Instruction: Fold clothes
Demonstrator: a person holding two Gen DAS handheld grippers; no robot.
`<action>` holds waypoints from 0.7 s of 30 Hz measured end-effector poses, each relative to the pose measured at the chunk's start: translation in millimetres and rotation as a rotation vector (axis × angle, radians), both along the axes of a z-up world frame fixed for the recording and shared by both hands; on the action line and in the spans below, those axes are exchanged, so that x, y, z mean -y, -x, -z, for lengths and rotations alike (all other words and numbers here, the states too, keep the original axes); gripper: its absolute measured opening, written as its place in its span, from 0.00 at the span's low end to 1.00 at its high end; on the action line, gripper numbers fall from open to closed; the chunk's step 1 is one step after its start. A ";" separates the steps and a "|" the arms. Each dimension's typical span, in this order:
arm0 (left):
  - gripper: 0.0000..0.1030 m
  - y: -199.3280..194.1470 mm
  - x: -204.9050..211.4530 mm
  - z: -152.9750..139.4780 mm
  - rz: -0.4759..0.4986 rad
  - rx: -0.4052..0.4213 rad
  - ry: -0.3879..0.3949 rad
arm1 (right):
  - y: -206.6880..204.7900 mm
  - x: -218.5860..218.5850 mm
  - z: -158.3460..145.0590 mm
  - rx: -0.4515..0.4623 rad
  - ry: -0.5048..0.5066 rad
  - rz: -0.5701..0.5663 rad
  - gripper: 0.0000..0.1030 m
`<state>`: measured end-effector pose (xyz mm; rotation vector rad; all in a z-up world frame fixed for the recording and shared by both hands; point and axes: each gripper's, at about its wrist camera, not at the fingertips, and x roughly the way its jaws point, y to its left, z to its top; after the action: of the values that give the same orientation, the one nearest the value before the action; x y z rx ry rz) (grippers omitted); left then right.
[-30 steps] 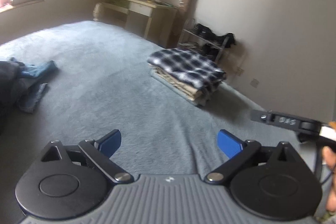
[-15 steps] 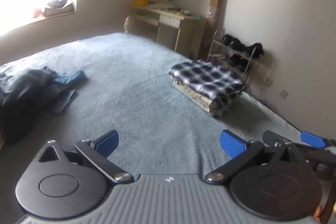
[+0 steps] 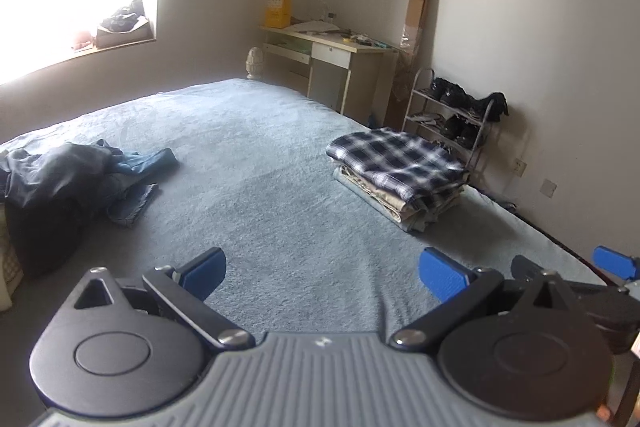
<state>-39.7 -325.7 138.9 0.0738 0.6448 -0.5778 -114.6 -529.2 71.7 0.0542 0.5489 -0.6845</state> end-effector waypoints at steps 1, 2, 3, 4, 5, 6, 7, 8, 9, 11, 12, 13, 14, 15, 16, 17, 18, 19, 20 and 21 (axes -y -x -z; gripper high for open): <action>1.00 1.1 -0.9 -0.6 -0.006 0.007 -0.003 | 0.1 -1.8 -0.7 0.002 0.008 0.000 0.99; 1.00 2.1 -1.9 -1.2 -0.012 0.013 -0.005 | 0.1 -3.4 -1.3 0.003 0.013 0.000 0.99; 1.00 3.0 -3.1 -2.0 -0.016 0.016 -0.005 | -0.1 -3.7 -1.1 0.001 0.002 -0.002 0.99; 1.00 4.0 -4.3 -2.9 -0.017 0.018 -0.003 | -0.4 -4.0 -0.9 -0.001 -0.010 -0.005 0.99; 1.00 5.0 -5.5 -3.6 -0.018 0.021 0.000 | -0.6 -4.3 -0.7 -0.002 -0.022 -0.008 0.99; 1.00 6.2 -6.7 -4.3 -0.020 0.025 0.002 | -0.9 -4.6 -0.7 -0.005 -0.033 -0.010 0.99; 1.00 7.4 -7.6 -4.8 -0.021 0.030 0.002 | -1.8 -5.0 -1.3 -0.010 -0.043 -0.012 0.99; 1.00 8.8 -8.0 -4.9 -0.022 0.035 0.001 | -2.6 -5.3 -2.0 -0.016 -0.053 -0.013 0.99; 1.00 10.2 -8.2 -4.9 -0.023 0.039 0.000 | -3.4 -5.7 -2.7 -0.021 -0.062 -0.014 0.99; 1.00 13.0 -7.9 -4.5 -0.023 0.039 0.000 | -3.6 -7.4 -5.1 -0.025 -0.063 -0.011 0.99; 1.00 14.4 -7.7 -4.3 -0.022 0.038 0.001 | -3.1 -8.0 -6.4 -0.024 -0.064 -0.010 0.99; 1.00 15.9 -7.2 -4.0 -0.021 0.034 0.005 | -2.0 -8.6 -7.4 -0.020 -0.064 -0.008 0.99; 1.00 17.5 -7.0 -3.7 -0.020 0.032 0.012 | -0.9 -9.2 -8.3 -0.017 -0.064 -0.004 0.99; 1.00 19.4 -7.2 -3.5 -0.022 0.034 0.024 | -0.1 -9.2 -8.4 -0.013 -0.060 0.002 0.99; 1.00 20.9 -7.4 -3.2 -0.028 0.036 0.034 | 0.7 -9.3 -8.4 -0.009 -0.057 0.008 0.99; 1.00 22.1 -7.4 -2.9 -0.034 0.036 0.040 | 1.7 -9.2 -7.8 -0.010 -0.057 0.011 0.99; 1.00 22.5 -6.9 -2.4 -0.039 0.033 0.039 | 2.7 -9.2 -7.1 -0.012 -0.057 0.012 0.99; 1.00 22.8 -6.1 -1.9 -0.044 0.030 0.036 | 3.2 -9.0 -6.0 -0.016 -0.058 0.011 0.99; 1.00 22.9 -4.9 -1.3 -0.050 0.028 0.029 | 3.7 -8.8 -4.8 -0.021 -0.060 0.010 0.99; 1.00 23.0 -3.7 -0.6 -0.055 0.026 0.023 | 4.2 -8.5 -3.6 -0.025 -0.063 0.009 0.99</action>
<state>-62.8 -322.1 139.5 0.0422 0.6132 -0.5302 -118.8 -520.7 75.3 0.1070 0.5946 -0.6777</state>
